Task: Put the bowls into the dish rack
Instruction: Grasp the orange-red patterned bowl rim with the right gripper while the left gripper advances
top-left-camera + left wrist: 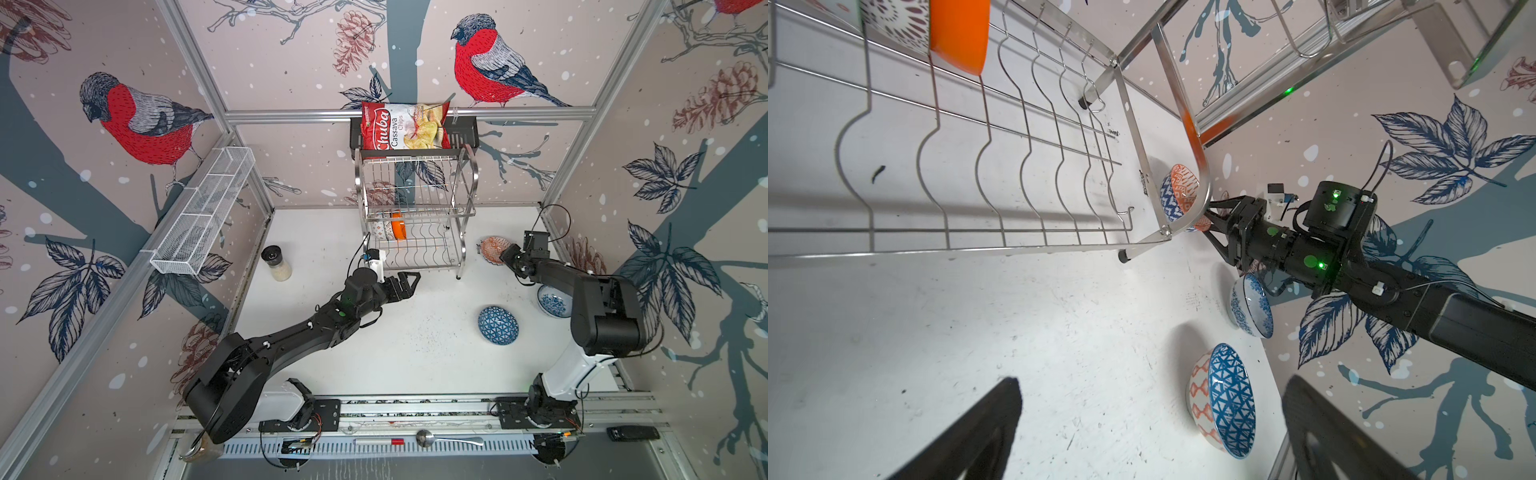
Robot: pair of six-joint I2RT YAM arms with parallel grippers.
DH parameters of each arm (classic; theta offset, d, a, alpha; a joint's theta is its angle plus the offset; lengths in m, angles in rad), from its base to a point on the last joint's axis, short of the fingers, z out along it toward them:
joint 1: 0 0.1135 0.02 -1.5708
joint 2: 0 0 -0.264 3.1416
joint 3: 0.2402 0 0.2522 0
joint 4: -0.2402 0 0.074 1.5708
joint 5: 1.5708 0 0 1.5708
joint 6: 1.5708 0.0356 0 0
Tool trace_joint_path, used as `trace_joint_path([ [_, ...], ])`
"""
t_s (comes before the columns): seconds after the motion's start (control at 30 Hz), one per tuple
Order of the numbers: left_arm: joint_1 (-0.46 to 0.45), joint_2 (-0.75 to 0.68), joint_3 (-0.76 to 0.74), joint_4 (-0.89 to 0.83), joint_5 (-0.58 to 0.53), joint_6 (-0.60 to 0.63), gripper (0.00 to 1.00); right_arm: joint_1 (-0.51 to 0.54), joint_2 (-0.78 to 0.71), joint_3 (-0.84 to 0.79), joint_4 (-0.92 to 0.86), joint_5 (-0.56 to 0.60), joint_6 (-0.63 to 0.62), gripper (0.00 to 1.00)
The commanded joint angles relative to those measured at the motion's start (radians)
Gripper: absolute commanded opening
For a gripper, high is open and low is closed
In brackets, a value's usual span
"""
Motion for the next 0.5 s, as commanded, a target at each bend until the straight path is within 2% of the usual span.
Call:
trace_joint_path([
  [0.0,0.001,-0.013,0.012,-0.042,-0.026,0.030,0.98,0.004,0.028,0.020,0.007,0.019,-0.017,0.48],
  [0.2,0.008,-0.034,0.006,-0.111,-0.065,0.036,0.98,0.005,0.063,0.058,-0.023,0.012,-0.042,0.35],
  [0.47,0.045,-0.068,-0.009,-0.162,-0.059,0.040,0.98,0.009,0.045,0.048,-0.030,0.022,-0.042,0.17],
])
